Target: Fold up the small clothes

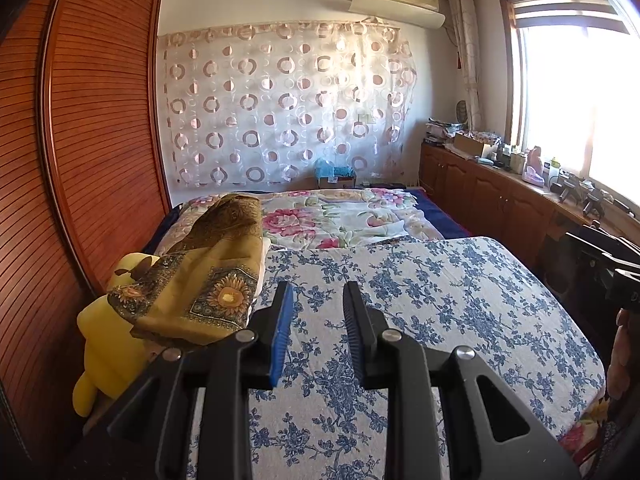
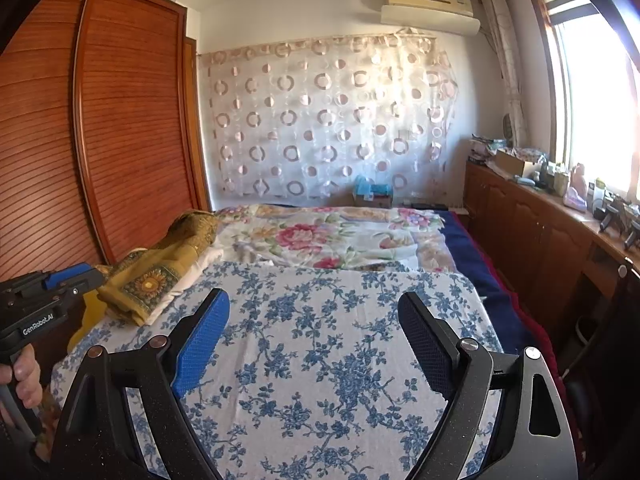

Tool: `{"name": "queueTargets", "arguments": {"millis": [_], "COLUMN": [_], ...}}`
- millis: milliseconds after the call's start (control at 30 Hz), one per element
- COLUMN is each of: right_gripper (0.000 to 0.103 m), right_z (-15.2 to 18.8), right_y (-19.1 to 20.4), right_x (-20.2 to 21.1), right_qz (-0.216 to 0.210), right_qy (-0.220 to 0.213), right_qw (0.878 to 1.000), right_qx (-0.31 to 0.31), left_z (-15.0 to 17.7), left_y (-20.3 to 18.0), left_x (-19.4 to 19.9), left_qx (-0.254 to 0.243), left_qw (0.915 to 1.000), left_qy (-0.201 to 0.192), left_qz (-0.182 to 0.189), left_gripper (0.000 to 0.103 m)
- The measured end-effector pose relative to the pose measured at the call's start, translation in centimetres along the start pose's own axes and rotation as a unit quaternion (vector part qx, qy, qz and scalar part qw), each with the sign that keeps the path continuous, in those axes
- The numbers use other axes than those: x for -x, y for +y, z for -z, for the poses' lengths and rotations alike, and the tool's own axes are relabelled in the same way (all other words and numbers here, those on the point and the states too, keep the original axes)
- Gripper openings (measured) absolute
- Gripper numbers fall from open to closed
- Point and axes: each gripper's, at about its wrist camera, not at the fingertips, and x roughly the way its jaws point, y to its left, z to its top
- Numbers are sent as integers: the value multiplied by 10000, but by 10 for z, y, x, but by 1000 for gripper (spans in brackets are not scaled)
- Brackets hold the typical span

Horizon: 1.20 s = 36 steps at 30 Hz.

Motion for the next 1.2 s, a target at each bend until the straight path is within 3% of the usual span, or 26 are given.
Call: {"name": "queueTargets", "arguments": {"millis": [1200], "right_gripper": [88], "right_z": [-1], "right_y": [1], "right_x": [4], "right_qz": [32], "right_qy": [-13], "right_qw": [10000], "right_qx": [-29], "left_z": [0], "left_y": [-3], "left_x": [5], "left_qx": [-12], "left_qw": [10000], "left_qy": [-18], "left_qz": [26], "left_gripper": [26]}}
